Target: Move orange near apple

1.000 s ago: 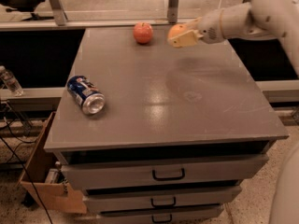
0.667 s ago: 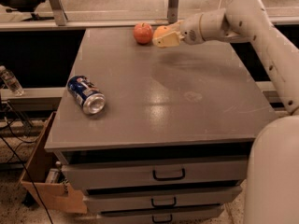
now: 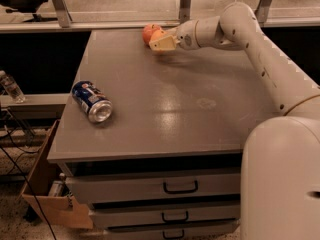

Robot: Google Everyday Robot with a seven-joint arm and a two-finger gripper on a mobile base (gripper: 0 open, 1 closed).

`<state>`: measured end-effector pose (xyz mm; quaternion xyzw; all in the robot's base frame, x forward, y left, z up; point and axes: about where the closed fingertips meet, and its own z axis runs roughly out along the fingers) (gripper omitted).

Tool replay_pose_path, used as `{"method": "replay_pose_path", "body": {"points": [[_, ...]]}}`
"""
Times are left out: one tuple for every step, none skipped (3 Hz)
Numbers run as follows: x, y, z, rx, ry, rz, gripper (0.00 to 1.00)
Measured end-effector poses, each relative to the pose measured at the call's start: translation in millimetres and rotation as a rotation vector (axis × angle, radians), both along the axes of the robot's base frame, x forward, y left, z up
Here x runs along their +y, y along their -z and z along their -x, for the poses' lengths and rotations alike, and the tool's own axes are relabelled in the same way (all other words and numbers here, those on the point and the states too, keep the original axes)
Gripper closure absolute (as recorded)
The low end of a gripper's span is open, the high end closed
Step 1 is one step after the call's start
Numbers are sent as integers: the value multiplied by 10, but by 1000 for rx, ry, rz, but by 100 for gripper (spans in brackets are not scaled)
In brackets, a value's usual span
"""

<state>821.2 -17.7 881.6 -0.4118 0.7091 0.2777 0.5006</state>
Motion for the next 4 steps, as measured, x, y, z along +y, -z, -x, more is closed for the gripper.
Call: {"method": "replay_pose_path", "body": {"points": [[-4, 47, -103, -7, 43, -12, 36], [-30, 74, -153, -16, 70, -22, 13], [-11, 108, -160, -17, 79, -30, 0], [3, 134, -155, -17, 82, -34, 0]]}}
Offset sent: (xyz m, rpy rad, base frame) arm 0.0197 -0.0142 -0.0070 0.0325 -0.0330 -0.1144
